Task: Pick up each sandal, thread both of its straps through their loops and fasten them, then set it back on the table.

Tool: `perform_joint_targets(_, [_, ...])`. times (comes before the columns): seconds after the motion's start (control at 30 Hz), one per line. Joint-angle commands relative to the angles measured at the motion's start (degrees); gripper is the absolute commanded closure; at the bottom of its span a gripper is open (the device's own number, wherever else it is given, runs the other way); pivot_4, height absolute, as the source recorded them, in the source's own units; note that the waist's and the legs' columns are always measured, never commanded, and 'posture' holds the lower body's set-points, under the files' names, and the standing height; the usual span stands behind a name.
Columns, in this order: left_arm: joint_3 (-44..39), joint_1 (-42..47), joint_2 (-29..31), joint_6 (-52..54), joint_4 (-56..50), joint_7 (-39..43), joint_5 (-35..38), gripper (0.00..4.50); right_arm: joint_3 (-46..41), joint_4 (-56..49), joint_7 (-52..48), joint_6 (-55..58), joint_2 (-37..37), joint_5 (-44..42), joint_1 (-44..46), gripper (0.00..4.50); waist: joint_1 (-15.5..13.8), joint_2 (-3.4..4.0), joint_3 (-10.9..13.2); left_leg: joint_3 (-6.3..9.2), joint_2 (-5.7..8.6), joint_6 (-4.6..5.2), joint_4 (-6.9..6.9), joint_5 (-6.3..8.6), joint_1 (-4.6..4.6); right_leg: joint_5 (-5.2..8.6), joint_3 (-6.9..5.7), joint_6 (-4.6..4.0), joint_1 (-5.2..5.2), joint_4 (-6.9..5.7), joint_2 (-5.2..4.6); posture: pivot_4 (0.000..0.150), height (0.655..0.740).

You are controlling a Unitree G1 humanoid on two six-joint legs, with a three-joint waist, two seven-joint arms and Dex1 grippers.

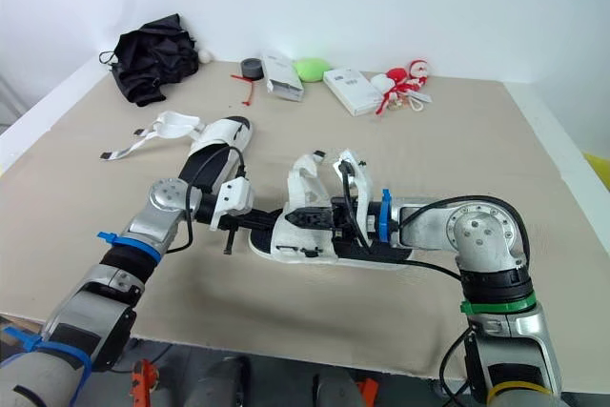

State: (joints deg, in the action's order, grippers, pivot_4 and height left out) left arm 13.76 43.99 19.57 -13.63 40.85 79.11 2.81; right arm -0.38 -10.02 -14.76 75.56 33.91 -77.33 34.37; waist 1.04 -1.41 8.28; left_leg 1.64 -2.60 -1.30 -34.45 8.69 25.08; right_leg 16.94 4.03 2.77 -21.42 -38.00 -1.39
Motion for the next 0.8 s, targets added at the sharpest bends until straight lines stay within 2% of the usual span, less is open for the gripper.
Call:
perform_joint_targets(0.03, [4.58,-3.37,0.12,1.91,4.1,0.31,-4.53,4.5,0.23,0.26,-0.24,0.97,0.75,3.09,-1.6,4.35,0.0,0.0,0.0,0.01,0.0,0.0,0.0,0.0,0.0,0.0,0.0,0.0,0.0,0.0,0.0,0.15,0.7322])
perform_joint_targets(0.3, [4.6,-3.46,0.28,2.0,3.91,0.27,-4.55,4.5,-2.75,-0.81,-0.77,2.52,-0.18,2.22,-4.41,4.35,0.02,0.07,-0.01,0.03,0.0,0.0,-0.01,0.0,-0.01,-0.01,-0.02,-0.02,0.01,0.0,0.01,0.15,0.7322])
perform_joint_targets(0.47, [4.56,-3.42,0.38,2.04,3.98,0.37,-4.57,4.5,-4.73,-5.08,-0.41,1.75,-1.17,-0.52,-7.88,4.35,0.0,0.07,-0.01,0.02,0.04,0.0,0.0,0.0,0.0,0.02,0.0,0.03,0.03,0.0,-0.01,0.15,0.7322])
perform_joint_targets(0.57, [4.61,-3.29,0.35,1.89,4.18,0.44,-4.63,4.5,-5.21,-7.17,-0.7,0.3,-1.22,0.01,-8.9,3.49,0.01,0.07,-0.01,0.05,0.04,0.0,0.0,0.0,0.01,0.02,-0.02,0.03,0.03,0.0,0.0,0.15,0.7322])
perform_joint_targets(0.6, [4.62,-3.26,0.35,1.87,4.21,0.46,-4.64,4.5,-5.29,-7.7,-0.87,-0.16,-1.27,0.38,-9.16,3.06,0.01,0.07,-0.01,0.05,0.03,0.0,0.0,0.0,0.0,0.02,-0.01,0.03,0.03,0.0,0.0,0.15,0.7322])
perform_joint_targets(0.63, [4.62,-3.21,0.33,1.83,4.26,0.48,-4.64,4.5,-5.31,-8.58,-1.31,-0.7,-1.16,0.63,-9.31,2.36,0.02,0.08,0.0,0.05,0.03,0.0,0.0,0.0,0.0,0.02,-0.01,0.02,0.03,0.0,0.0,0.15,0.7322])
perform_joint_targets(0.67, [4.63,-3.13,0.3,1.82,4.32,0.5,-4.64,4.5,-5.4,-9.11,-1.42,-0.94,-0.99,0.65,-9.29,1.92,0.02,0.08,0.0,0.05,0.03,0.0,0.0,0.0,0.0,0.01,-0.01,0.02,0.02,0.0,0.0,0.15,0.7322])
perform_joint_targets(0.7, [4.63,-3.03,0.25,1.79,4.43,0.49,-4.66,4.5,-5.81,-9.92,-2.04,-1.14,-0.36,0.29,-9.07,1.78,0.02,0.08,0.0,0.05,0.03,0.0,0.0,0.0,0.0,0.01,-0.02,0.02,0.02,0.0,0.0,0.15,0.7322])
perform_joint_targets(0.8, [4.66,-3.11,0.31,1.7,4.35,0.57,-4.65,4.5,-7.83,-9.58,-2.76,-1.42,1.31,-1.07,-7.91,0.41,0.02,0.07,0.01,0.05,0.03,0.0,-0.01,0.0,0.0,0.02,-0.01,0.01,0.02,0.0,0.0,0.15,0.7322])
